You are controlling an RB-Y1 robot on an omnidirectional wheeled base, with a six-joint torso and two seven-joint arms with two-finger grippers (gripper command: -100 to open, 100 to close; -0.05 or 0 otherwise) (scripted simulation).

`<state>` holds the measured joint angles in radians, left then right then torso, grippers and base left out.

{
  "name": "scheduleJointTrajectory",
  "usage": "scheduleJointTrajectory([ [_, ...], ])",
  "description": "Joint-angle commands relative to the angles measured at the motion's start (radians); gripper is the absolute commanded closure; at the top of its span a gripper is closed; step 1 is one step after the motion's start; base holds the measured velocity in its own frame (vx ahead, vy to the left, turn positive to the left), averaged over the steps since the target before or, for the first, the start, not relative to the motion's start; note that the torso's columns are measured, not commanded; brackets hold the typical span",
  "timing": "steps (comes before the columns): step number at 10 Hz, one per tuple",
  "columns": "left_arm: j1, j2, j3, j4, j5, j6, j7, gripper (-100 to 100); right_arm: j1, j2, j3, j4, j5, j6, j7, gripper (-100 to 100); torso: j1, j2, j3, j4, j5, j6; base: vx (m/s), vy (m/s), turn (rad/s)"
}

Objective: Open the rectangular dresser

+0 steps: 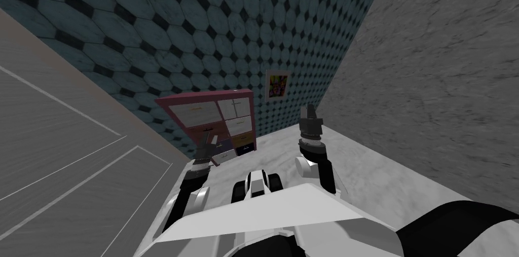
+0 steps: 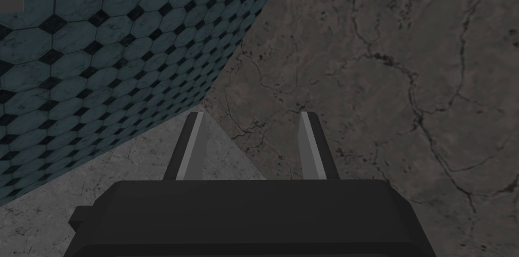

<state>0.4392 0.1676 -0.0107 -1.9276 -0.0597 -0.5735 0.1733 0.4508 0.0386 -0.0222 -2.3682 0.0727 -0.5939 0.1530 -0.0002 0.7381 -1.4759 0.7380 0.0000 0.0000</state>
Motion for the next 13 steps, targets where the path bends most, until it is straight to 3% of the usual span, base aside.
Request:
scheduleJointTrajectory([
  [1, 0.004, 0.016, 0.008, 0.054, 0.008, -0.014, 0.019, -100, 0.000, 0.000, 0.000, 0.000, 0.000, 0.000, 0.000, 0, -0.001, 0.000, 0.000, 0.000, 0.000, 0.000, 0.149, -0.081, 0.026],
  [13, -0.005, 0.113, 0.047, 0.350, 0.043, -0.069, 0.104, -100, 0.000, 0.000, 0.000, 0.000, 0.000, 0.000, 0.000, 0, 0.002, -0.002, -0.001, -0.001, 0.000, 0.000, 0.161, -0.111, 0.023],
])
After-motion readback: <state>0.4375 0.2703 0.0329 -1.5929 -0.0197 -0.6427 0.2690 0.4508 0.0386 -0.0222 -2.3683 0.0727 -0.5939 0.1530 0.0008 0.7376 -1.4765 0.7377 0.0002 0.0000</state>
